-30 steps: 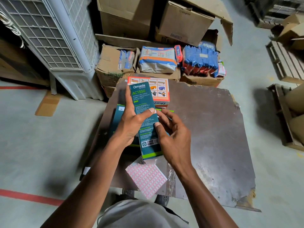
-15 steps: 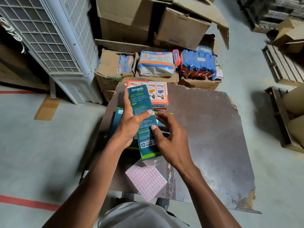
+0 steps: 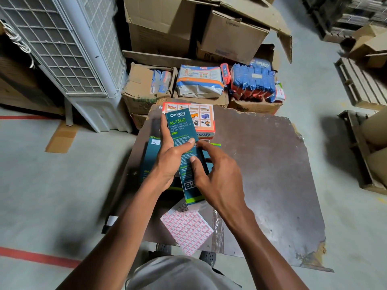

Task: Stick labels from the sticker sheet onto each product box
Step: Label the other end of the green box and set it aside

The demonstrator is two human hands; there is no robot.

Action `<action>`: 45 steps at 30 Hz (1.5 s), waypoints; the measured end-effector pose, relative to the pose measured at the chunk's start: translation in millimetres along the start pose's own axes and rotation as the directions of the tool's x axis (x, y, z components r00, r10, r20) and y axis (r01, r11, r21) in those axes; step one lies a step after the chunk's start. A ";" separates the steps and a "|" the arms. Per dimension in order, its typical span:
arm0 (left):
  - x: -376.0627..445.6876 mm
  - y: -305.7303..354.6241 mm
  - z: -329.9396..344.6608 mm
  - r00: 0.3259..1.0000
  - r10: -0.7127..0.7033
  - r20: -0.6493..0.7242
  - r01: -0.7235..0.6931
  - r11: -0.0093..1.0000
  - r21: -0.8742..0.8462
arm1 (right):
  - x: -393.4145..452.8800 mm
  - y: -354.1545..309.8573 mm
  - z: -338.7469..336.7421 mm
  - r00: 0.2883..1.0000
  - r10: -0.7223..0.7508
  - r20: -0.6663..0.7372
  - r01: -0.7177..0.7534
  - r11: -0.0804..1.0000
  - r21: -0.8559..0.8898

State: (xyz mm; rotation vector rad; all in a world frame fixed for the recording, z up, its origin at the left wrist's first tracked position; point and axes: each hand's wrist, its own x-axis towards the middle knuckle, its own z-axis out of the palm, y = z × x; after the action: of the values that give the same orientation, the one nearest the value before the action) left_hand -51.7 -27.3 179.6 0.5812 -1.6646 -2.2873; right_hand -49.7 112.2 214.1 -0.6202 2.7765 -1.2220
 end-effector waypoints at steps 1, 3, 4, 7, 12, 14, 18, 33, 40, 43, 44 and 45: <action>-0.3 -0.4 0.8 1.000 -0.002 -0.007 0.002 1.000 -0.002 | -1.3 -0.5 0.1 1.000 -0.015 -0.011 0.015 1.000 -0.016; -0.9 -0.4 1.6 1.000 -0.006 -0.019 0.006 1.000 -0.009 | -5.6 -1.7 1.7 0.999 -0.043 -0.010 0.042 0.999 -0.028; -1.0 -0.2 1.4 1.000 -0.007 -0.020 0.007 1.000 -0.015 | -8.0 -1.7 3.0 0.999 -0.053 -0.008 0.053 0.998 -0.036; -0.5 -0.7 -0.7 1.000 -0.011 -0.026 0.010 0.999 -0.031 | -11.7 -2.6 3.8 0.998 -0.056 0.002 0.056 0.994 -0.090; 0.1 -0.4 1.1 0.999 -0.008 -0.043 0.008 1.000 -0.013 | -12.6 -7.5 0.8 0.998 -0.061 0.001 0.060 0.989 -0.138; 1.6 -1.3 2.6 0.999 -0.027 -0.038 0.025 0.999 -0.036 | -14.3 -7.2 1.7 0.998 -0.058 0.009 0.059 0.983 -0.175; 0.7 -0.1 3.7 0.999 -0.028 -0.042 0.027 0.999 -0.032 | -11.8 -4.8 -1.4 0.999 -0.033 0.017 0.035 0.986 -0.160; 1.2 -0.1 1.7 0.997 -0.021 -0.069 0.020 1.000 -0.023 | -5.3 4.4 4.2 0.993 0.059 0.098 -0.064 0.997 0.043; 2.0 -2.1 2.0 0.998 -0.043 -0.042 0.043 0.999 0.014 | 1.6 -2.1 0.4 0.977 0.080 0.199 -0.054 0.990 -0.131; 2.3 -2.8 -1.6 0.999 -0.044 -0.022 0.044 0.999 0.002 | 2.7 -4.9 -1.0 0.968 0.091 0.236 -0.047 0.981 -0.187; 3.3 -5.5 -4.1 0.999 -0.037 -0.013 0.037 0.999 -0.005 | 2.3 -6.6 -2.2 0.968 0.090 0.234 -0.041 0.977 -0.208; 4.0 -7.4 -5.5 0.999 -0.039 -0.005 0.039 0.999 -0.015 | 1.8 -8.0 -2.7 0.969 0.089 0.231 -0.034 0.972 -0.232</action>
State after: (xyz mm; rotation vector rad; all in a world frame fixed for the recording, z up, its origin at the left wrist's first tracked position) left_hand -52.6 -31.4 170.5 0.6215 -1.6463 -2.3210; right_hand -49.2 108.6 221.9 -0.6422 2.7237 -0.7658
